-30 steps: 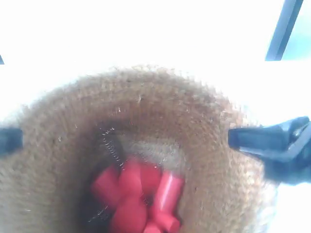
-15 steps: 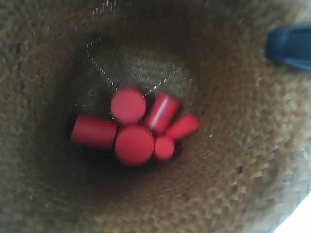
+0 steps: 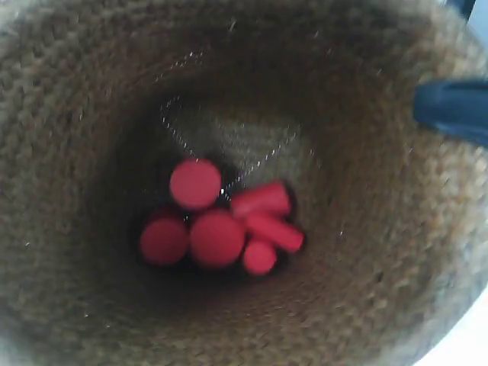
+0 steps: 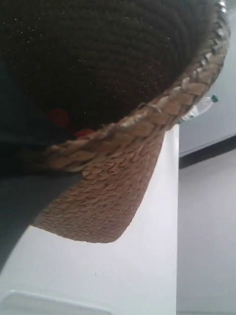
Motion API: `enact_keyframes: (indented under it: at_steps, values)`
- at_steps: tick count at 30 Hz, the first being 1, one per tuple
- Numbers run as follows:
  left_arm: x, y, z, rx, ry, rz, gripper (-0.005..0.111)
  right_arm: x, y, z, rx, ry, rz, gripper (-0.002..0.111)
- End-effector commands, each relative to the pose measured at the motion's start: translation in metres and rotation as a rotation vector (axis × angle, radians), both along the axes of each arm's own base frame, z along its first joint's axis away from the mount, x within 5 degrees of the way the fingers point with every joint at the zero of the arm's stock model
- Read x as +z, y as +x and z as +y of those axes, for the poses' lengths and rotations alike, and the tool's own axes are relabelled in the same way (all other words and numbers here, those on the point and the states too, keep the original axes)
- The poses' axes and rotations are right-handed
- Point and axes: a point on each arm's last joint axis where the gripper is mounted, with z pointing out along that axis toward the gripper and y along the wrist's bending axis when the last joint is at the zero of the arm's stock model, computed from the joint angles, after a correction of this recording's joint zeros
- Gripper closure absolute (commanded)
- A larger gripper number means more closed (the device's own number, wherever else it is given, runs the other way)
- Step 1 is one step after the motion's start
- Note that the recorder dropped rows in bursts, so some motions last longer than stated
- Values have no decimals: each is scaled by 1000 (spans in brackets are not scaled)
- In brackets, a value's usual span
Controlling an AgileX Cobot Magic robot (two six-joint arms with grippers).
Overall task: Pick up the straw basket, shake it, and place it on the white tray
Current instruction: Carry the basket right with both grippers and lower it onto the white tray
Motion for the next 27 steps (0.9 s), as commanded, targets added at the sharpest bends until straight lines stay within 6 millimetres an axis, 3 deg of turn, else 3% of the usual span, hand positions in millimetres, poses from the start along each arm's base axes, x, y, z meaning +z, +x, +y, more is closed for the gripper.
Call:
enact_keyframes:
  at_steps: [1,7,14,21,24,27]
  values:
    - [-3,24,-1,20,-43,116,107,8,13,-8,-155,-29,30,108]
    - [8,69,-11,-95,-79,204,107,13,32,-10,-262,-126,85,108]
    - [8,99,-19,-36,-19,116,107,15,59,-10,-388,-217,61,108]
    - [-12,134,-64,81,90,-34,107,13,80,-13,-510,-357,50,108]
    - [-33,153,-93,117,169,-45,107,16,88,-20,-609,-414,47,108]
    - [-41,170,-114,94,189,-17,107,18,96,-25,-682,-506,45,108]
